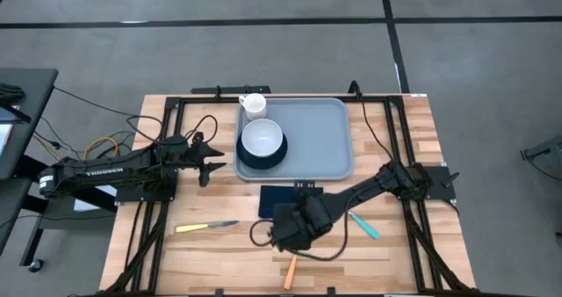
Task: Set up tray
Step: Put the black napkin to the right side of the plate and bowl on the gray serving tray
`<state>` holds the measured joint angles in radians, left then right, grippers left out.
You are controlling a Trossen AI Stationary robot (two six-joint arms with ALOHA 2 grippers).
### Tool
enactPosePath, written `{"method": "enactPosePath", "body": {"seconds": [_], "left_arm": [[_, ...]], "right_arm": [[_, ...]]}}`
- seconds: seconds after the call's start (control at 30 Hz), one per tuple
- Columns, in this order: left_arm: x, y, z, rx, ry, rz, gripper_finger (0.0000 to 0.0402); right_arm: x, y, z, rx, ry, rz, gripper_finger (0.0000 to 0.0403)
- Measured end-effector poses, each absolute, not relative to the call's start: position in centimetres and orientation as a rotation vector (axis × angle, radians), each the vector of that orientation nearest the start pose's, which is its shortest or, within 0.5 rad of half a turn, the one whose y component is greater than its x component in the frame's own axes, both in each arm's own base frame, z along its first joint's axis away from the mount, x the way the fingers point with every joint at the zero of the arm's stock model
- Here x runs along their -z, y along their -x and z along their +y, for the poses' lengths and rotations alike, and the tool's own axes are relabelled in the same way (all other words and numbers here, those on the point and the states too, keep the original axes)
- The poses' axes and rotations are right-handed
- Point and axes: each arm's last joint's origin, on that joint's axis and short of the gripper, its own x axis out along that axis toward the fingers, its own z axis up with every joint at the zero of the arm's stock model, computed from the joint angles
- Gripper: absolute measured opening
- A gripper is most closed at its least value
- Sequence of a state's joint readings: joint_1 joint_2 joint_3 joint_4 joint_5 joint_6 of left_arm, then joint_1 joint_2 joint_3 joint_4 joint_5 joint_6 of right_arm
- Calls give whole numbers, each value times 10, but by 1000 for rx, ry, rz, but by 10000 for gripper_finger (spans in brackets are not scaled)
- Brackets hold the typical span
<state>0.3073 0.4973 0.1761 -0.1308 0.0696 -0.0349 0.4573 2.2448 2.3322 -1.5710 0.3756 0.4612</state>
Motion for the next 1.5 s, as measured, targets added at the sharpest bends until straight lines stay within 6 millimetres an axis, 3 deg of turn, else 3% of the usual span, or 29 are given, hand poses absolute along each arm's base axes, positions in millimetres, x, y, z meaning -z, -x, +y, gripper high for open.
{"method": "enactPosePath", "body": {"seconds": [0.1, 0.3, 0.5, 0.67, 0.77, 0.83, 0.9, 1.03, 1.13, 1.27, 1.37, 1.5], "left_arm": [[-164, -120, 36, -245, 137, 465, 167], [-162, -119, 36, -250, 158, 492, 167], [-162, -119, 36, -256, 173, 493, 167], [-164, -120, 36, -237, 121, 473, 167], [-164, -120, 35, -227, 116, 477, 167], [-164, -120, 35, -209, 121, 477, 167], [-164, -120, 34, -175, 129, 476, 167], [-164, -120, 32, -113, 143, 469, 167], [-165, -121, 32, -107, 143, 463, 167], [-165, -121, 32, -116, 139, 456, 167], [-166, -121, 33, -116, 135, 442, 167], [-168, -122, 33, -116, 130, 422, 167]], "right_arm": [[-298, -393, 185, 343, 236, 1217, 96], [-302, -413, 173, 467, 65, 1029, 91], [-298, -403, 150, 452, 190, 1250, 92], [-295, -398, 134, 326, 217, 1326, 93], [-298, -370, 120, 454, 243, 1363, 93], [-296, -353, 109, 512, 204, 1292, 92], [-292, -324, 98, 569, 143, 1244, 88], [-268, -255, 83, 634, -130, 1058, 76], [-245, -221, 76, 611, -453, 858, 70], [-228, -211, 73, 458, -792, 582, 69], [-230, -215, 76, 305, -844, 484, 70], [-229, -224, 76, 251, -829, 472, 76]]}}
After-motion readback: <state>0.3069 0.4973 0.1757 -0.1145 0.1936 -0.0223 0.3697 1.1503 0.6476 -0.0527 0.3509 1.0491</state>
